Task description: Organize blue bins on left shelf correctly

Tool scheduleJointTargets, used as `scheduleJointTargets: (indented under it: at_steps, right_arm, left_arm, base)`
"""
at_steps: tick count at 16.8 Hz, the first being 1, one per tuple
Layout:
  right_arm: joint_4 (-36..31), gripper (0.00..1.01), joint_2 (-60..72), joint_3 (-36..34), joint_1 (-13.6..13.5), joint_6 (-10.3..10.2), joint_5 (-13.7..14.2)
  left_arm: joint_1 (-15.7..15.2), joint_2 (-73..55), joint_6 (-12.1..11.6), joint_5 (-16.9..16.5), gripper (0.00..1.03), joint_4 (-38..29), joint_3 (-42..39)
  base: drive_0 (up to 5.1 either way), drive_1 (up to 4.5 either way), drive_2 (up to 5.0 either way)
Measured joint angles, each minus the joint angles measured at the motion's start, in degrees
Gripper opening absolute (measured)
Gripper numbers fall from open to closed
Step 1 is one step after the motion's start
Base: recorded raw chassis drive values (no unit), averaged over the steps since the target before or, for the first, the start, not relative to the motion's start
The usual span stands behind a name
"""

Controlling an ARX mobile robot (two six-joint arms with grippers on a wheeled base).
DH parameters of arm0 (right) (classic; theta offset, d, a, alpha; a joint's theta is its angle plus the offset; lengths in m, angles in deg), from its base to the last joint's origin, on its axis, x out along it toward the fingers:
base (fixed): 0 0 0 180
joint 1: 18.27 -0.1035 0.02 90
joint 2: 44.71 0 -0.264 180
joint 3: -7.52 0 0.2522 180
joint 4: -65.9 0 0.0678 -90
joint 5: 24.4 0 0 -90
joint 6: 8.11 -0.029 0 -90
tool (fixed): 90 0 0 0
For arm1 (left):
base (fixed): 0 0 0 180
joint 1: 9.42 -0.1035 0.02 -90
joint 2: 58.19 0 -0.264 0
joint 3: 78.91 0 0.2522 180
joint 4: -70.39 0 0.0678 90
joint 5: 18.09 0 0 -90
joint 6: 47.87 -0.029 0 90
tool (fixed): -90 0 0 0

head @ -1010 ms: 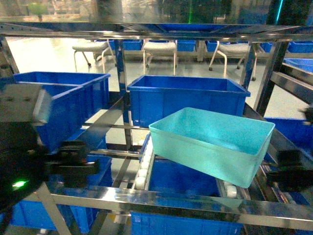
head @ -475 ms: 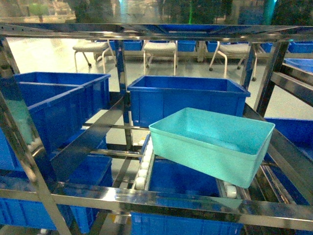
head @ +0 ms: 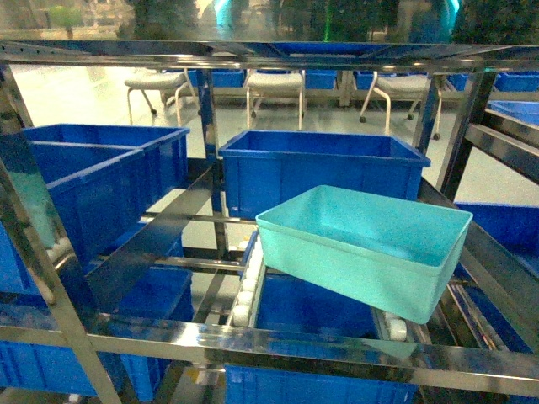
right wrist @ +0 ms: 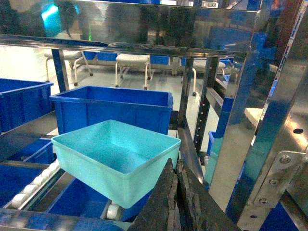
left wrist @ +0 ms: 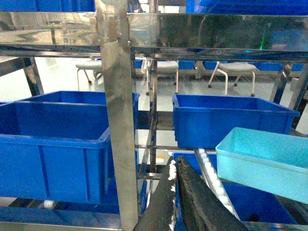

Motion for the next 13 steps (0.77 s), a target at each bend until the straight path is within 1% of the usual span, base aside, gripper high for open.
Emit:
scheduleJointTargets:
  at_steps: [3, 7, 9, 10, 11, 12, 13]
  right_arm:
    - [8.81, 0.02, -9.29, -0.02, 0.00, 0.00, 0.00]
    - [16.70, 0.02, -17.31, -0.02, 0.00, 0.00, 0.00]
    - [19.52, 0.02, -20.22, -0.02, 0.00, 0.00, 0.00]
    - [20.65, 0.02, -21.27, -0.02, 0.00, 0.00, 0.00]
    - [23.45, 0.02, -23.34, -0.02, 0.00, 0.00, 0.02]
    - [31.65, 0.02, -30.16, 0.00, 0.00, 0.02, -0.02]
    - [30.62, 0.02, -31.30, 0.13, 0.00, 0.00, 0.04]
  left_arm:
    - [0.00, 8.13, 0.00, 0.00, 0.02, 7.67, -0.02]
    - [0.00, 15.04, 0.00, 0.00, 0.02, 14.71, -0.02]
    - [0.00, 17.40, 0.00, 0.00, 0.02, 16.98, -0.02]
    - [0.00, 23.67, -0.02, -0.04, 0.02, 26.69, 0.02]
    - [0.00, 26.40, -0.04, -0.04, 0.02, 25.83, 0.22]
    - [0.00, 26.43, -0.04, 0.09, 0.02, 27.36, 0.00]
    - [0.00, 26.45, -0.04, 0.00, 0.02, 26.82, 0.00]
  base:
    - [0.0, 0.00, 0.0]
    - [0.0, 0.00, 0.0]
    - [0.0, 0.00, 0.0]
    - [0.0, 0.00, 0.0]
    - [0.0, 0.00, 0.0]
    - [0.0, 0.00, 0.0]
    - [0.0, 0.00, 0.0]
